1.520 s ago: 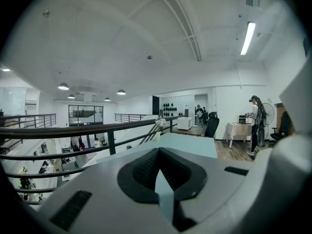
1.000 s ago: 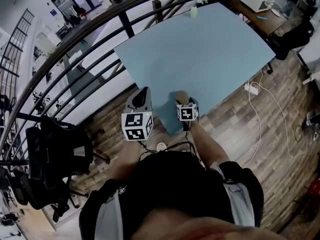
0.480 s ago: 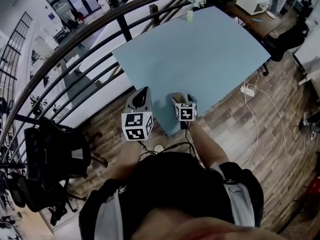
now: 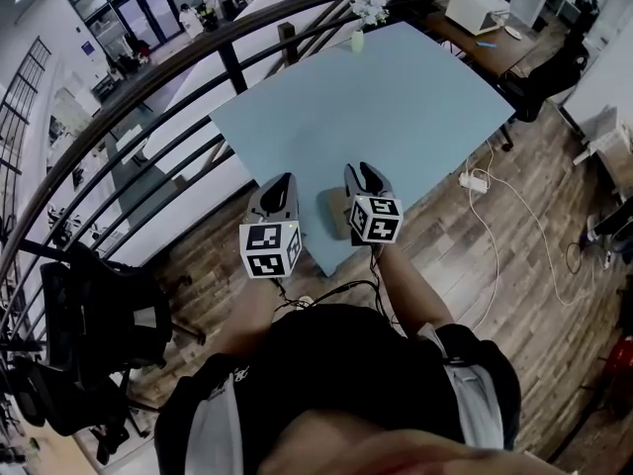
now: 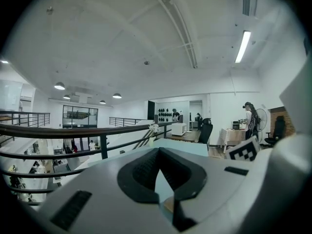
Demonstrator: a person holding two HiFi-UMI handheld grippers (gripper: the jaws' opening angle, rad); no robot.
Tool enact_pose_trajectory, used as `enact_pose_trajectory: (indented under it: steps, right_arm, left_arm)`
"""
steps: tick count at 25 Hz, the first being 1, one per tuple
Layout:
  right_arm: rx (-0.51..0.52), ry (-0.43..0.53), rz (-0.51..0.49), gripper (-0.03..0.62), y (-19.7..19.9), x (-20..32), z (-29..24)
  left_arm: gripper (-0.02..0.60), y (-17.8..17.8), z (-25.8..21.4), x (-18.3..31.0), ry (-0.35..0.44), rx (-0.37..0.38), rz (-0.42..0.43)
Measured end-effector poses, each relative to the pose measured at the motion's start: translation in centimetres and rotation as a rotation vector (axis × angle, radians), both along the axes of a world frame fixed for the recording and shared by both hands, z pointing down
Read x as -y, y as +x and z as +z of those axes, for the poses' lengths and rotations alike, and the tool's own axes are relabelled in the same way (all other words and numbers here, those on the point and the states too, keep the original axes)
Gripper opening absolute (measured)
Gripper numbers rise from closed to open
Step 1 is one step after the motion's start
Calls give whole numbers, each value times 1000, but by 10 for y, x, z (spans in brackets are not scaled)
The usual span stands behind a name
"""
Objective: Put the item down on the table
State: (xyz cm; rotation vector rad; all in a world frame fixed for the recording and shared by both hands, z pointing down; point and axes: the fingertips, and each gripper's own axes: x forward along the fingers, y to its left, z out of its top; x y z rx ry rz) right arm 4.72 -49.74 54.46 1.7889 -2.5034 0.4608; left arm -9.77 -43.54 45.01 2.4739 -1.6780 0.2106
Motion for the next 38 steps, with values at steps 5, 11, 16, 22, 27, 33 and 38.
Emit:
enact_pose_trajectory:
  steps: [5,11,16,22,27,33,38]
  right_arm:
    - [4,167,36,2,7,-21,-73]
    - [-29,325,94,0,23,-52,-131]
    - [-5,323,85,2,28,-67,-137]
    - [4,339,82,2,26,-76,-141]
    - [5,332,79,2,24,-79,-140]
    - [0,333,74,2,18,-86,-139]
    - [4,330,76,2,14,-87,-140]
  left_arm:
    - [9,9,-3,-2,6,-9,28]
    - [8,20,-9,-8,13,-14,59]
    - [9,22,-8,-12,15,-10,73]
    - [8,24,-10,-16,23,-8,82]
    - [8,23,-12,-19,24,-7,88]
    - [8,20,-13,-25,29,-12,88]
    - [8,16,-14,-27,26,-14,90]
